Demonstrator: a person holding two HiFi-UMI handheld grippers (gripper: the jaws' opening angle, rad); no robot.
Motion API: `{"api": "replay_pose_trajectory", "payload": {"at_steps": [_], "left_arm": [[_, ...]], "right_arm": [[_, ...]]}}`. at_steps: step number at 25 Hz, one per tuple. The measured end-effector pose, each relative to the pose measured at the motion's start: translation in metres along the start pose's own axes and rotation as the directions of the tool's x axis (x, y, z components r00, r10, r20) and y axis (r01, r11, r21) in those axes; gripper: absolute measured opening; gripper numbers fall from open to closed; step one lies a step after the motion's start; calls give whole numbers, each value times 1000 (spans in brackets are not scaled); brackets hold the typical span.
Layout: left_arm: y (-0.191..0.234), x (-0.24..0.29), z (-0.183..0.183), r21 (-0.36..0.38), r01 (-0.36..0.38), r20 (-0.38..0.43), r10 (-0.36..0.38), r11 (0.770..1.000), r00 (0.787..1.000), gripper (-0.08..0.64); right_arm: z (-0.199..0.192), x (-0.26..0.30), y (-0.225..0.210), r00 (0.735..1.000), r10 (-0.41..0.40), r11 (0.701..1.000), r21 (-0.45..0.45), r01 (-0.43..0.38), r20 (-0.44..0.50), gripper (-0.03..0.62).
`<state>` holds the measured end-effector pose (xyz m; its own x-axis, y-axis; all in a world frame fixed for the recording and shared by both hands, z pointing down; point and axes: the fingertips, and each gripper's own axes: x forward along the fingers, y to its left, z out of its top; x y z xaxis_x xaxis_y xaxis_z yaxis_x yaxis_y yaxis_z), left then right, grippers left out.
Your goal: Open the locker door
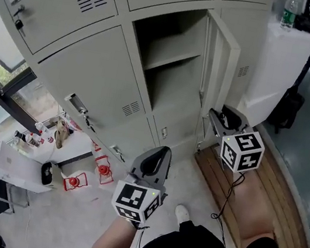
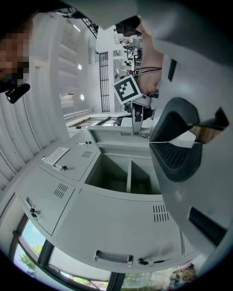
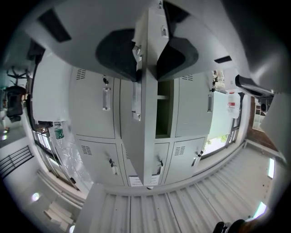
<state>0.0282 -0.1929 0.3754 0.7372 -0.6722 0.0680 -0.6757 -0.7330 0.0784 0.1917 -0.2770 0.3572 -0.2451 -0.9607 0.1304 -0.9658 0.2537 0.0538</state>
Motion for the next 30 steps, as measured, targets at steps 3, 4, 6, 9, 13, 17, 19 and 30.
{"api": "replay_pose_trajectory", "payload": {"at_steps": [3, 4, 6, 9, 13, 17, 19, 30], "left_arm": [[-9, 12, 2, 5, 24, 4, -24, 1000, 1000, 20], [-12, 16, 2, 6, 30, 6, -30, 1000, 1000, 20], [-15, 24, 3, 8, 41, 8, -41, 999, 999, 20], [-21, 35, 3, 11, 58, 9, -58, 998, 998, 20], [-27, 47, 6, 13, 78, 17, -79, 997, 997, 20], [-33, 59, 7, 12, 99, 18, -99, 995, 995, 20], [-36, 66, 7, 12, 111, 18, -111, 994, 994, 20], [-53, 94, 7, 25, 146, 6, -146, 989, 989, 20]], "right_arm": [[-1, -5, -8, 1000, -21, 1000, -3, 21, -3, 187], [-1, -7, -11, 1000, -28, 1000, -5, 28, -4, 184], [-2, -10, -18, 999, -43, 999, -7, 43, -3, 179], [-3, -15, -27, 998, -64, 998, -11, 64, -4, 173], [-4, -20, -39, 996, -92, 996, -12, 92, -8, 164], [-6, -25, -52, 992, -128, 992, -7, 128, -17, 152], [-6, -27, -57, 990, -139, 990, -7, 139, -18, 150], [-7, -35, -75, 985, -172, 985, -3, 172, -14, 141]]}}
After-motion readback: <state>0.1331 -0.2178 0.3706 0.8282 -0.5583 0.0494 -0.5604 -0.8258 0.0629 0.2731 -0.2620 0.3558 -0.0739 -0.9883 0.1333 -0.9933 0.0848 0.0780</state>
